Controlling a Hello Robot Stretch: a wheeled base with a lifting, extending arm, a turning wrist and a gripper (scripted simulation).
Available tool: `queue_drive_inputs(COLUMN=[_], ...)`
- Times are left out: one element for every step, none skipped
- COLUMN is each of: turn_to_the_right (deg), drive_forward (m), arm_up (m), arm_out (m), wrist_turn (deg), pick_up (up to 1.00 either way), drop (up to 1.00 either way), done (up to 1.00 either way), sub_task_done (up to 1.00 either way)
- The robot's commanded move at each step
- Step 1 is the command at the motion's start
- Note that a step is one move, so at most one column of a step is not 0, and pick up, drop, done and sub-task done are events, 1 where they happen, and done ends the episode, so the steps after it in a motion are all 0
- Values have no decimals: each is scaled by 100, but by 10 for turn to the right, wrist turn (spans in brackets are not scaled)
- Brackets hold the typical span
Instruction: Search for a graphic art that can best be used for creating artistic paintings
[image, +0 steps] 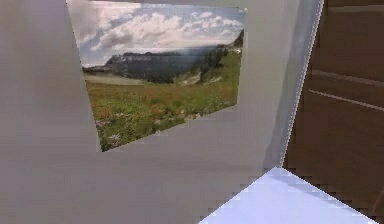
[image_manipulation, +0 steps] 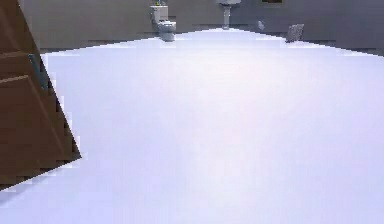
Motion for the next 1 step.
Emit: queue_drive_inputs(turn_to_the_right=[0], drive_forward=[0], arm_up=[0], arm_out=[0], wrist_turn=[0], pick_up=[0], drop=[0], done=[100], sub_task_done=[0])
